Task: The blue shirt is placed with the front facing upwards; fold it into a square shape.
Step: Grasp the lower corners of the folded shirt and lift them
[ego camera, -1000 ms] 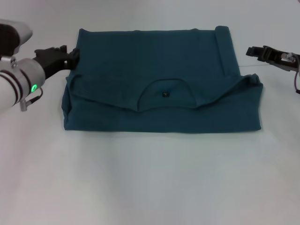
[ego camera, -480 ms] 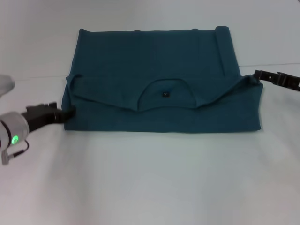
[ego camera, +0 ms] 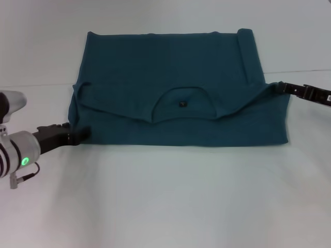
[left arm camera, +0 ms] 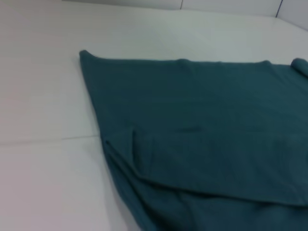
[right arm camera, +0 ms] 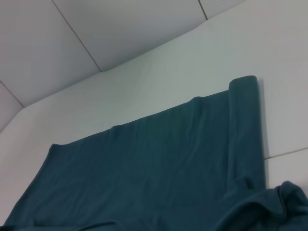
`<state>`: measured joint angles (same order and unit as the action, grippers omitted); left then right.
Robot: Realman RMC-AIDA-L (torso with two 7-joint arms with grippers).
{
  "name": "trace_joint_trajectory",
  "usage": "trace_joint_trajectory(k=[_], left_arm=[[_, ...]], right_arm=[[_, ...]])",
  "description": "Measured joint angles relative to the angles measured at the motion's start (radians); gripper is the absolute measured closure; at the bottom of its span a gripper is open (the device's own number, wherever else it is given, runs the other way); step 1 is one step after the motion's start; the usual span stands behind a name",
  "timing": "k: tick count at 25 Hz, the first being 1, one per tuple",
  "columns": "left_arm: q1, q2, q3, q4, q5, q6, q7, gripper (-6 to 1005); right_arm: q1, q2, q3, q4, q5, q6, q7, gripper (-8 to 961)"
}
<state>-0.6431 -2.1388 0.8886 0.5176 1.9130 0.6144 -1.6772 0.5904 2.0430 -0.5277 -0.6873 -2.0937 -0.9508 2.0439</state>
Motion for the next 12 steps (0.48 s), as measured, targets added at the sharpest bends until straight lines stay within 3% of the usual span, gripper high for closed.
trace_joint_trajectory(k=[12], left_arm=[[-0.013,0.008,0.020,-0.051,0.003,-0.035,0.006,377]], right_arm=[[0.001,0.002,0.000,-0.001,0.000,-0.008,0.001,172]])
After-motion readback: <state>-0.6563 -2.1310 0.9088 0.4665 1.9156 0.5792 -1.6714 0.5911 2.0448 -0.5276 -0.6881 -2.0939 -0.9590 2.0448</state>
